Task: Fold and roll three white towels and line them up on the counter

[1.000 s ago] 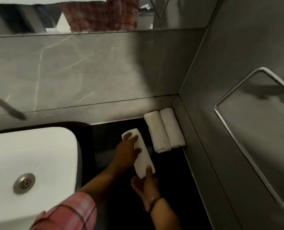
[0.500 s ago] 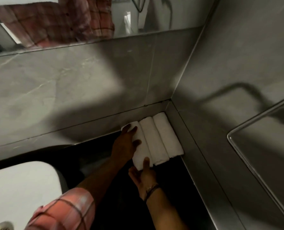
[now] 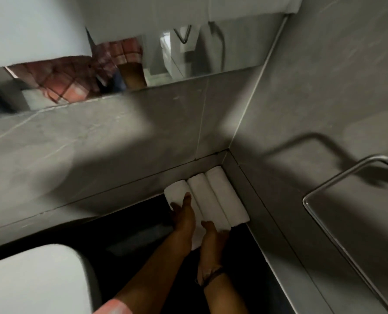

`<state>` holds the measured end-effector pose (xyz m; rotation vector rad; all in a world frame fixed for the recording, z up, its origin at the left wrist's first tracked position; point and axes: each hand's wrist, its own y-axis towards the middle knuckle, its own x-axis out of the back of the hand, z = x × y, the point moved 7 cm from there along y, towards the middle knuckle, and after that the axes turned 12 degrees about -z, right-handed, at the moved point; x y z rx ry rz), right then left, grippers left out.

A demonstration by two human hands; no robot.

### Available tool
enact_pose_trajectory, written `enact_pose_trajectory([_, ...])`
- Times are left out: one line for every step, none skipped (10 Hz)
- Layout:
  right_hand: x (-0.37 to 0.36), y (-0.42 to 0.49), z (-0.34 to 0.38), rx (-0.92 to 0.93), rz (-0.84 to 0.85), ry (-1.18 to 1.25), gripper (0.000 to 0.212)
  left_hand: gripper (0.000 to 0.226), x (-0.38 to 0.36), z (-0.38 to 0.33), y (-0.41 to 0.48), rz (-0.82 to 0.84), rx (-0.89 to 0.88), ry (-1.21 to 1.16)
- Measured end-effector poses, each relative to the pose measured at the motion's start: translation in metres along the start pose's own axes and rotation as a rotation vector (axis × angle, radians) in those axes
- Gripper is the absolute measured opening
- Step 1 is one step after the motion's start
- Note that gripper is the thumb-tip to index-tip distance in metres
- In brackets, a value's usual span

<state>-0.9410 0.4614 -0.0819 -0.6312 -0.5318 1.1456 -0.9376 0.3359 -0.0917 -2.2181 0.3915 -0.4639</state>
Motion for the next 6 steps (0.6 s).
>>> enact_pose_trajectory([-0.002,0.003,-0.002,-0.021,0.004,0.005,0.075,0.084,-0.006,-0.001,0.001,0.000,0.012,0.046])
enact_pose_trajectory([-0.002,0.000,-0.002,0.001,0.033,0.021,0.070,0.085,-0.007,0.001,-0.001,-0.006,0.008,0.054])
enact_pose_trajectory([0.005,-0.004,0.005,0.026,0.042,0.066,0.073,0.086,-0.005,-0.002,-0.004,-0.016,0.008,0.043])
enact_pose_trajectory([0.021,-0.016,0.008,0.047,0.060,0.089,0.079,0.086,0.006,-0.008,-0.012,-0.071,-0.046,-0.016])
enact_pose_trajectory([0.044,-0.033,0.001,0.020,0.038,-0.032,0.092,0.084,0.025,-0.014,-0.028,-0.078,-0.109,-0.021])
enact_pose_trajectory([0.069,-0.064,-0.002,0.115,0.069,-0.149,0.091,0.078,0.053,-0.005,-0.057,-0.039,-0.275,0.066])
